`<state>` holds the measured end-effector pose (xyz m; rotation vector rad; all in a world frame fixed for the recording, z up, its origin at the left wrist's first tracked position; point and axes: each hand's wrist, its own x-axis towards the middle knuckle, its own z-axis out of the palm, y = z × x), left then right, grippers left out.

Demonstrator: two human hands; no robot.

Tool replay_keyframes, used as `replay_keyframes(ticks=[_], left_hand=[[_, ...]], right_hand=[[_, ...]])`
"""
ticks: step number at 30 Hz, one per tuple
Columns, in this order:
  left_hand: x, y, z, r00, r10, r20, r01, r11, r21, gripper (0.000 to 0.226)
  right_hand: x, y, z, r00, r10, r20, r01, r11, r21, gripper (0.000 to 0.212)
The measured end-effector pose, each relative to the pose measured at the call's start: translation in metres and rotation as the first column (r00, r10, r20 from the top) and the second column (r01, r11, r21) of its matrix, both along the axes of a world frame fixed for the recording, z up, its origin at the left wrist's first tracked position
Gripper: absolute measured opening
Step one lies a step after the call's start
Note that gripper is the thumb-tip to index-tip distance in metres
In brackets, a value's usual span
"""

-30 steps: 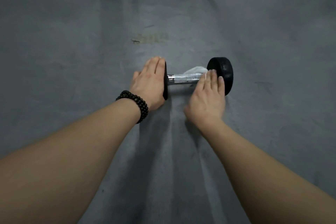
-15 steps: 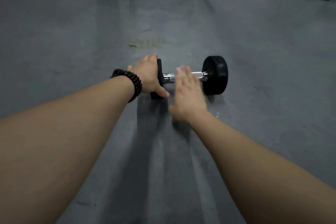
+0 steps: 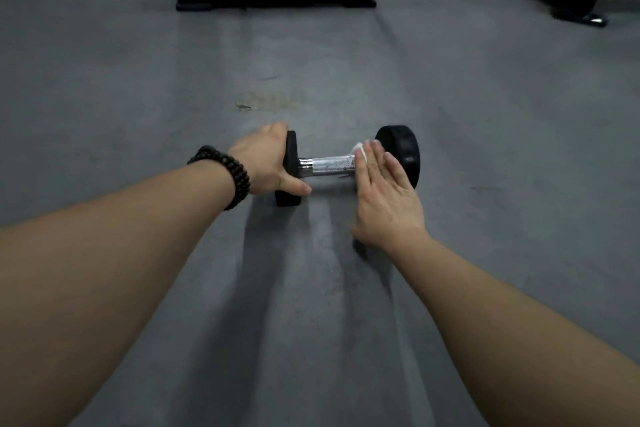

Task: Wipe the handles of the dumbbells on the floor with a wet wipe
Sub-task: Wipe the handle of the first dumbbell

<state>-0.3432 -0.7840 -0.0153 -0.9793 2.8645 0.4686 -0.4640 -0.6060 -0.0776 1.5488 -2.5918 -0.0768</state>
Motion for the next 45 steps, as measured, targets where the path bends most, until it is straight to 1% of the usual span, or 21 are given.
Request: replay_keyframes(ticks=[4,7,10,12,16,18,20,22,24,25,27,29,31,34,35,37,39,40,42,44,45], left_hand=[[0.012,0.016,-0.014,0.994,-0.106,-0.038,0.089,0.949,-0.302,0.131],[0.005,0.019,-0.018,0.996,-0.051,-0.080,0.021,0.943,-0.332,0.145],[-0.003,0.014,-0.021,0.995,-0.004,-0.102,-0.028,0.950,-0.310,0.134],[-0.006,0.010,-0.025,0.991,0.003,-0.135,-0.045,0.949,-0.313,0.121],[-0.009,0.007,-0.029,0.987,-0.007,-0.160,-0.045,0.946,-0.322,0.112],[-0.008,0.006,-0.029,0.988,-0.013,-0.156,-0.039,0.944,-0.328,0.112],[-0.009,0.004,-0.030,0.986,-0.008,-0.168,-0.048,0.944,-0.327,0.111],[-0.010,0.002,-0.033,0.981,-0.017,-0.194,-0.049,0.942,-0.331,0.103],[-0.010,-0.001,-0.033,0.978,-0.014,-0.208,-0.056,0.944,-0.326,0.093],[-0.011,-0.001,-0.032,0.982,-0.007,-0.188,-0.055,0.944,-0.324,0.096],[-0.010,0.001,-0.030,0.994,0.006,-0.113,-0.043,0.941,-0.334,0.113],[-0.010,0.003,-0.029,0.995,0.006,-0.096,-0.039,0.938,-0.345,0.117],[-0.009,0.004,-0.029,0.995,0.011,-0.101,-0.045,0.941,-0.335,0.116],[-0.010,0.003,-0.027,0.996,0.021,-0.088,-0.048,0.948,-0.313,0.118],[-0.010,0.003,-0.027,0.996,0.020,-0.085,-0.045,0.949,-0.311,0.119],[-0.010,0.003,-0.027,0.995,0.016,-0.096,-0.046,0.949,-0.313,0.119],[-0.010,0.004,-0.029,0.993,0.017,-0.113,-0.052,0.948,-0.315,0.118],[-0.011,0.004,-0.030,0.993,0.018,-0.120,-0.055,0.948,-0.314,0.116],[-0.010,0.003,-0.033,0.989,0.017,-0.146,-0.062,0.949,-0.310,0.105],[-0.010,0.002,-0.035,0.983,0.021,-0.181,-0.075,0.953,-0.293,0.091],[-0.010,0.002,-0.035,0.981,0.023,-0.190,-0.077,0.956,-0.282,0.090]], right_hand=[[-0.013,-0.023,0.015,0.999,0.017,-0.038,-0.015,0.997,0.071,0.094],[-0.008,-0.032,0.016,0.999,-0.036,-0.021,0.037,0.998,0.053,0.088],[0.018,-0.034,0.003,0.981,-0.139,0.137,0.151,0.985,-0.084,0.096],[0.034,-0.044,-0.004,0.963,-0.114,0.245,0.149,0.980,-0.129,0.106],[0.029,-0.047,-0.014,0.988,0.037,0.147,-0.015,0.989,-0.147,0.095],[0.020,-0.038,-0.016,0.986,-0.112,0.127,0.132,0.978,-0.163,0.090],[0.024,-0.042,-0.014,0.951,-0.247,0.187,0.280,0.944,-0.176,0.093],[0.038,-0.061,-0.010,0.958,-0.140,0.252,0.197,0.956,-0.218,0.098],[0.047,-0.071,-0.010,0.974,0.045,0.221,-0.003,0.983,-0.185,0.096],[0.042,-0.068,-0.011,0.981,0.062,0.184,-0.031,0.985,-0.168,0.093],[0.025,-0.055,-0.016,0.983,-0.116,0.141,0.143,0.970,-0.199,0.089],[0.020,-0.048,-0.019,0.945,-0.276,0.178,0.310,0.928,-0.205,0.090],[0.031,-0.057,-0.020,0.953,-0.190,0.238,0.242,0.946,-0.216,0.100],[0.033,-0.058,-0.018,0.977,0.064,0.206,-0.021,0.979,-0.204,0.099],[0.025,-0.053,-0.019,0.983,0.071,0.168,-0.037,0.980,-0.196,0.096],[0.013,-0.042,-0.021,0.988,-0.081,0.133,0.109,0.970,-0.218,0.094],[0.017,-0.044,-0.018,0.956,-0.210,0.207,0.255,0.941,-0.223,0.094],[0.023,-0.051,-0.016,0.943,-0.198,0.266,0.261,0.938,-0.228,0.096],[0.038,-0.064,-0.008,0.943,-0.043,0.331,0.126,0.964,-0.234,0.097],[0.048,-0.065,-0.001,0.948,0.098,0.304,-0.022,0.969,-0.246,0.090],[0.050,-0.061,0.003,0.952,0.106,0.288,-0.027,0.964,-0.265,0.087]])
